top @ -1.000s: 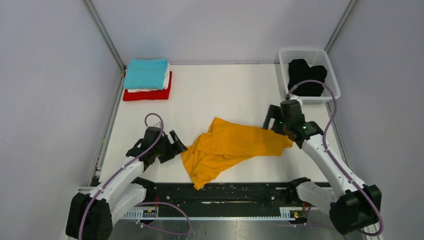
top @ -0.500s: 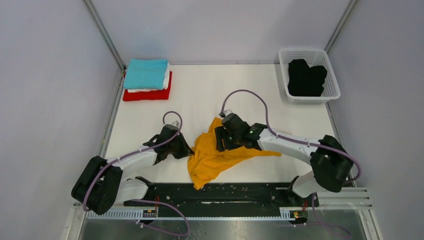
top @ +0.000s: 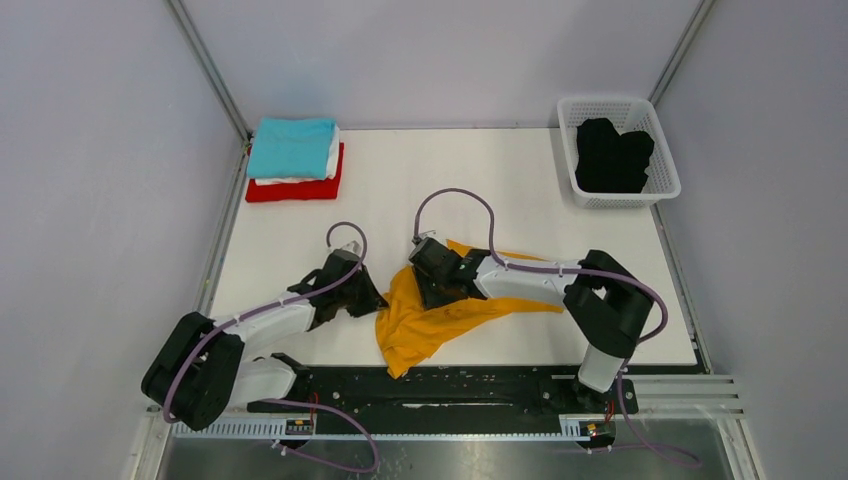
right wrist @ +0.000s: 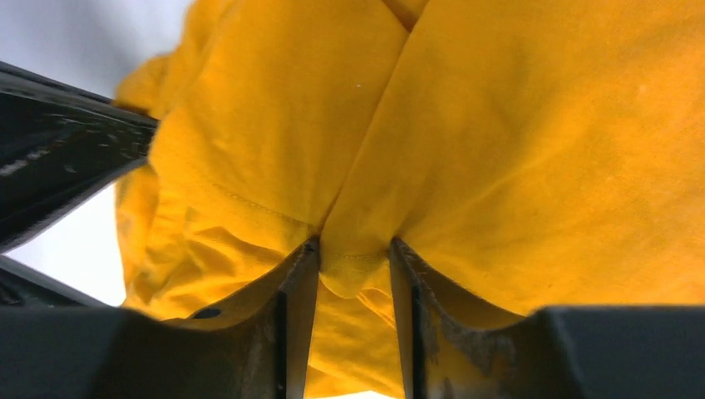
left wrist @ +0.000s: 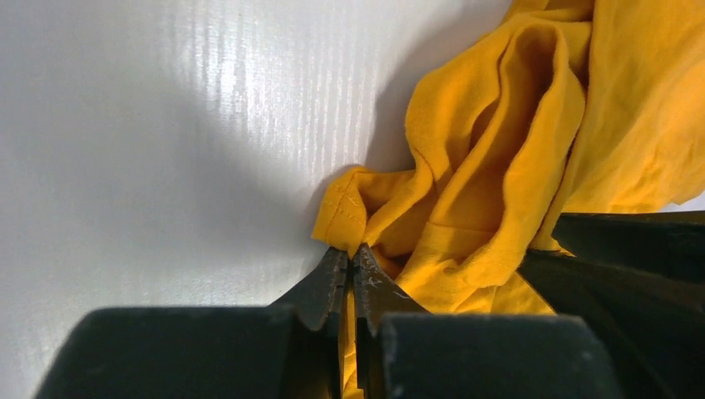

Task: Fold and stack the t-shirts
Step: Flatten out the tshirt

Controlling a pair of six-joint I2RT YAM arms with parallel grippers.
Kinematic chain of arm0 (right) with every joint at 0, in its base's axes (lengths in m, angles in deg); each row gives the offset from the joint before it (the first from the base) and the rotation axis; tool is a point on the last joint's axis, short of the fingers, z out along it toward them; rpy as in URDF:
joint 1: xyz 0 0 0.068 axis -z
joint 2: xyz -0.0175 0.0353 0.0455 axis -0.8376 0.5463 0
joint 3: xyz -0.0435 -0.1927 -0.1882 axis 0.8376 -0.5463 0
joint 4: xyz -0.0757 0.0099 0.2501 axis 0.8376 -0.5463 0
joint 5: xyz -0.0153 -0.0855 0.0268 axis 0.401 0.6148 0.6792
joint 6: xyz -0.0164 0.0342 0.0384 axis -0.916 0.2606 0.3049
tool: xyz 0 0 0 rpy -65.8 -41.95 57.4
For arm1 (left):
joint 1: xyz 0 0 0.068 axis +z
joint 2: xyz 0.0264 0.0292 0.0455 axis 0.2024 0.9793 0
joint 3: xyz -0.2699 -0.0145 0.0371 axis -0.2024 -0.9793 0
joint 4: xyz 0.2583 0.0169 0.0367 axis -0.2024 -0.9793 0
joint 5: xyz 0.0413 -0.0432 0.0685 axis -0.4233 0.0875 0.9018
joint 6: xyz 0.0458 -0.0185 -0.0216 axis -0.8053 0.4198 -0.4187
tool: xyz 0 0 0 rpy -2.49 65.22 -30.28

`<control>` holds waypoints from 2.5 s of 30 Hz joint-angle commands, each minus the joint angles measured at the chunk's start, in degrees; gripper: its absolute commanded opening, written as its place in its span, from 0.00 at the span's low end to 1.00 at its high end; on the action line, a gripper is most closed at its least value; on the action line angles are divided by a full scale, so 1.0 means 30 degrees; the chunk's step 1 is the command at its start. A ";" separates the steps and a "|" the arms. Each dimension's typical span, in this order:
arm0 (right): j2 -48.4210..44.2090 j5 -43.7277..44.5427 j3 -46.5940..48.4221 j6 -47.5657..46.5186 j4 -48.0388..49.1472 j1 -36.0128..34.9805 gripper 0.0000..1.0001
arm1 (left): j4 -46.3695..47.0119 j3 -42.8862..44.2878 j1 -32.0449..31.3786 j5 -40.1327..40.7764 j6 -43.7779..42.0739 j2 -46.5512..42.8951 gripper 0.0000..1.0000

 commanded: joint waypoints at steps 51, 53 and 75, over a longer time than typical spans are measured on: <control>-2.0220 -0.0273 1.6981 -0.8345 -1.0205 0.4015 0.00 | -0.7720 2.6432 -0.0012 -0.1122 -0.7730 -1.0258 0.00; -1.9840 -0.0046 1.7949 -0.8576 -1.0578 0.4012 0.00 | -0.8000 2.7712 0.0093 -0.1356 -0.8000 -0.9718 0.00; -1.7076 1.6173 -0.3588 -1.0755 0.4187 0.8034 0.00 | -0.6246 1.7760 0.0961 0.7976 -1.2373 0.3186 0.00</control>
